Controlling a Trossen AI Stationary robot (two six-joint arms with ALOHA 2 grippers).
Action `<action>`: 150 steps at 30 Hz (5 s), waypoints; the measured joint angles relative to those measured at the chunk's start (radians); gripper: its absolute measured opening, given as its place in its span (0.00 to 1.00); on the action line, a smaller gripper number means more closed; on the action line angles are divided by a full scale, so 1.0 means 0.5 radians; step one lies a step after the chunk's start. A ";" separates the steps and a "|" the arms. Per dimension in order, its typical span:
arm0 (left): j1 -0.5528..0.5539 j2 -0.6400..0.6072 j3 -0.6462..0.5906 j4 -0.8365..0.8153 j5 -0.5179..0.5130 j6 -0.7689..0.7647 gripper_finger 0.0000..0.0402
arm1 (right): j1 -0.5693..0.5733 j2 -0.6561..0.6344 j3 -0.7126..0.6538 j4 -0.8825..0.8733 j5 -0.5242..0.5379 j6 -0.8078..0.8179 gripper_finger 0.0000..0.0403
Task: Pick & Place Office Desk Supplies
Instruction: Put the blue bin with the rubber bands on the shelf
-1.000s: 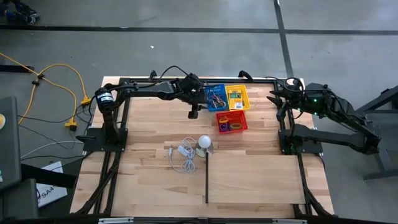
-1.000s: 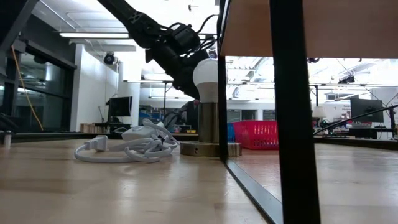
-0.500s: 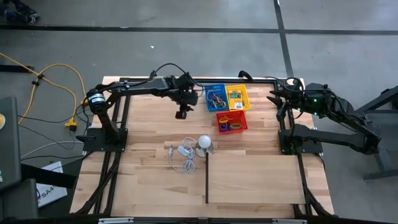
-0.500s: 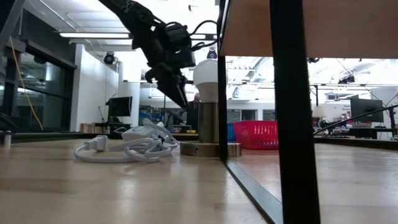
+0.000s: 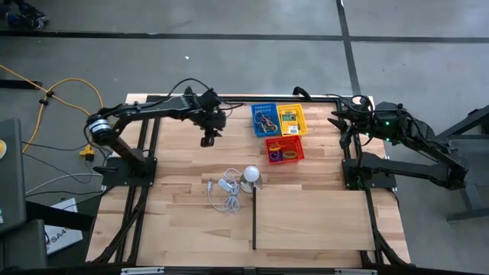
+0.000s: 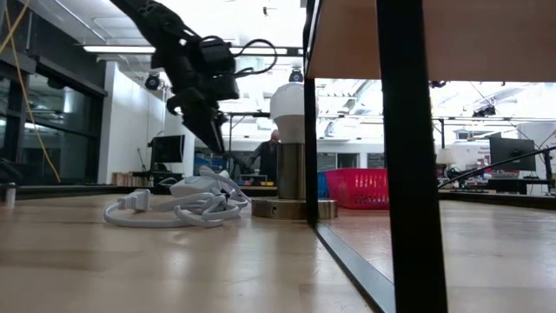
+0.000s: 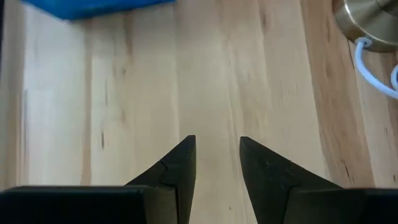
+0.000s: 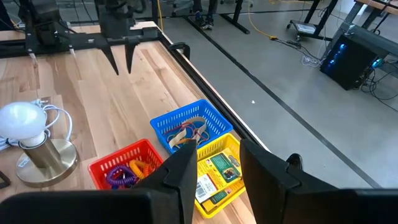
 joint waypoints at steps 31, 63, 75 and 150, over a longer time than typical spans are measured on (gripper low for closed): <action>0.089 -0.856 -0.969 0.390 0.094 -0.384 0.29 | 0.000 0.000 0.000 0.000 0.001 0.000 0.27; 0.094 -0.866 -1.095 0.644 0.139 -0.642 0.29 | 0.000 0.000 0.000 0.000 0.001 0.000 0.27; 0.015 -0.866 -1.095 0.687 0.137 -0.797 0.29 | 0.000 0.000 0.000 0.000 0.001 0.000 0.27; 0.015 -0.865 -1.092 0.690 0.136 -0.800 0.29 | 0.068 0.727 -0.001 0.583 -0.325 -0.249 0.27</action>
